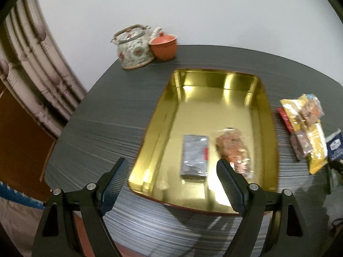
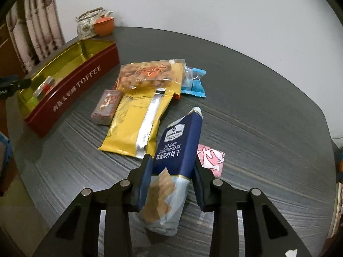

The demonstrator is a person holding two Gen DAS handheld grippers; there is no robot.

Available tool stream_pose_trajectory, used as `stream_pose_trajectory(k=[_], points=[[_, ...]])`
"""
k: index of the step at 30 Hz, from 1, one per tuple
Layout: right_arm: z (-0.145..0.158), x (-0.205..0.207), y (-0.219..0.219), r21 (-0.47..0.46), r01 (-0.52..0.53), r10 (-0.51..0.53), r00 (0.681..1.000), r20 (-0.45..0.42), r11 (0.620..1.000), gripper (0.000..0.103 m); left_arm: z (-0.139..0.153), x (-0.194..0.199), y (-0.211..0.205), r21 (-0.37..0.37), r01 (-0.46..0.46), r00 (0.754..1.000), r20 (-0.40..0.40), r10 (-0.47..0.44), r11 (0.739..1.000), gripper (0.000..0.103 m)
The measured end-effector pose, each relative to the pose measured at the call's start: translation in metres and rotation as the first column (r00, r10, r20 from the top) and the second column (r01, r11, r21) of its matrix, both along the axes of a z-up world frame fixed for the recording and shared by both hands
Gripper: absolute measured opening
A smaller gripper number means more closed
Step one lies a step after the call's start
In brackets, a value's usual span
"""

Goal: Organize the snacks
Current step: 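Lift the crackers pack with the right gripper while the left moves toward the brown packet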

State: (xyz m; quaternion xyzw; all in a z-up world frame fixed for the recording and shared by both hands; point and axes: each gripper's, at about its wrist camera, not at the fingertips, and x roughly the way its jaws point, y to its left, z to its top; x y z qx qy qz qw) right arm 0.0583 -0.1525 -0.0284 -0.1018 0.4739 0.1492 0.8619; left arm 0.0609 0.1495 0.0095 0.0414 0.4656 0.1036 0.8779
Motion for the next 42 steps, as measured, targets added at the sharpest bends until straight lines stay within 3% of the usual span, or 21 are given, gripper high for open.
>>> stream_pose_trajectory(k=[4, 8, 16, 22, 30, 35, 42], points=[[-0.002, 0.002, 0.003, 0.033, 0.023, -0.023, 1.000, -0.020, 0.999, 0.038, 0.007, -0.002, -0.021, -0.024, 0.045, 0.999, 0.004, -0.045, 0.999, 0.084], [-0.006, -0.002, 0.000, 0.053, 0.048, -0.045, 0.998, -0.046, 0.997, 0.053, 0.009, -0.001, -0.044, -0.047, 0.094, 0.996, 0.002, -0.094, 0.994, 0.084], [-0.020, 0.002, -0.008, 0.076, 0.107, -0.099, 0.990, -0.100, 0.991, 0.052, 0.005, 0.010, -0.083, -0.083, 0.165, 0.986, -0.025, -0.168, 0.983, 0.084], [-0.022, 0.004, -0.006, 0.070, 0.108, -0.103, 0.991, -0.080, 0.992, 0.046, -0.004, 0.022, -0.108, -0.130, 0.191, 0.978, -0.056, -0.200, 0.973, 0.084], [-0.021, 0.009, -0.020, 0.054, 0.165, -0.162, 0.985, -0.067, 0.985, 0.046, -0.023, 0.045, -0.132, -0.225, 0.169, 0.973, -0.118, -0.199, 0.960, 0.084], [-0.023, 0.014, -0.034, 0.090, 0.216, -0.208, 0.974, -0.085, 0.972, 0.046, -0.027, 0.059, -0.131, -0.237, 0.097, 0.983, -0.130, -0.131, 0.967, 0.084], [-0.025, 0.011, -0.028, 0.044, 0.198, -0.196, 0.979, -0.054, 0.979, 0.047, -0.016, 0.067, -0.138, -0.212, 0.075, 0.990, -0.105, -0.099, 0.974, 0.084]])
